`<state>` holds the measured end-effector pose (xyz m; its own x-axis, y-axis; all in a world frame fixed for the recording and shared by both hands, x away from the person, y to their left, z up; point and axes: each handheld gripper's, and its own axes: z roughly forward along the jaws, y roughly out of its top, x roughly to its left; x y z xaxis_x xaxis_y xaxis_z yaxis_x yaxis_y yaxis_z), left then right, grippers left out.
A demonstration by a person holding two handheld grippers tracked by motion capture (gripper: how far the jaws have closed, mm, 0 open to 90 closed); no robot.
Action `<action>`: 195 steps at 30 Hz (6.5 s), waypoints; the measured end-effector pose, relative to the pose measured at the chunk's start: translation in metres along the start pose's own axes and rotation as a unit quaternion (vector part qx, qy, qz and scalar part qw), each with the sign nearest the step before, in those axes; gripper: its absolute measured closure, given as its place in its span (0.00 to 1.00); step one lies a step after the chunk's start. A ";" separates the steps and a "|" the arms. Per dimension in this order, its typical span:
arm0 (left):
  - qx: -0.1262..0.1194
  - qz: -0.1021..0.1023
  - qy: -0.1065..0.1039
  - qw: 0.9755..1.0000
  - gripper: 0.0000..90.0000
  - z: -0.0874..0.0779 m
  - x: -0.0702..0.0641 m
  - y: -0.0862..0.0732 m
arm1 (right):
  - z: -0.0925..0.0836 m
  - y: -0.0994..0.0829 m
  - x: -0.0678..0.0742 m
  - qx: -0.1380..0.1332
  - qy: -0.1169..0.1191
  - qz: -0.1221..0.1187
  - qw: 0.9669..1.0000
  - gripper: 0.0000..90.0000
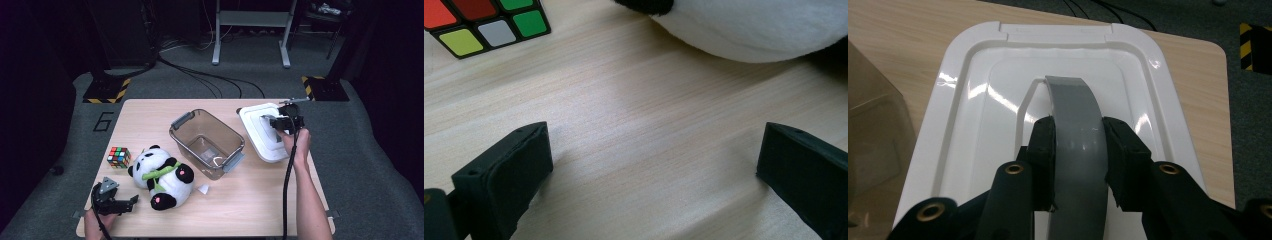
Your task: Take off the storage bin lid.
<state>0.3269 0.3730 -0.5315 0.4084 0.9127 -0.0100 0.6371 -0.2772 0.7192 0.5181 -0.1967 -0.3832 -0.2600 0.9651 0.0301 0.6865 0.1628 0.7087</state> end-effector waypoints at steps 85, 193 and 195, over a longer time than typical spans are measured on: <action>0.001 -0.005 0.000 1.000 0.00 -0.001 0.001 0.001 | -0.009 -0.203 0.014 -0.027 0.023 -0.081 0.996 0.00; 0.000 0.188 -0.173 0.967 0.84 -0.015 -0.079 0.130 | -0.003 -0.209 0.005 -0.003 0.047 -0.072 0.996 0.00; -0.002 0.195 -0.173 0.966 0.84 -0.019 -0.078 0.131 | -0.003 -0.209 0.005 -0.003 0.047 -0.072 0.996 0.00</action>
<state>0.3665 0.2710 -0.4233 0.8103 0.5851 0.0311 0.3892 -0.5772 0.7179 0.3715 -0.2266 -0.5290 -0.4191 0.9079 -0.0066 0.6328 0.2973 0.7150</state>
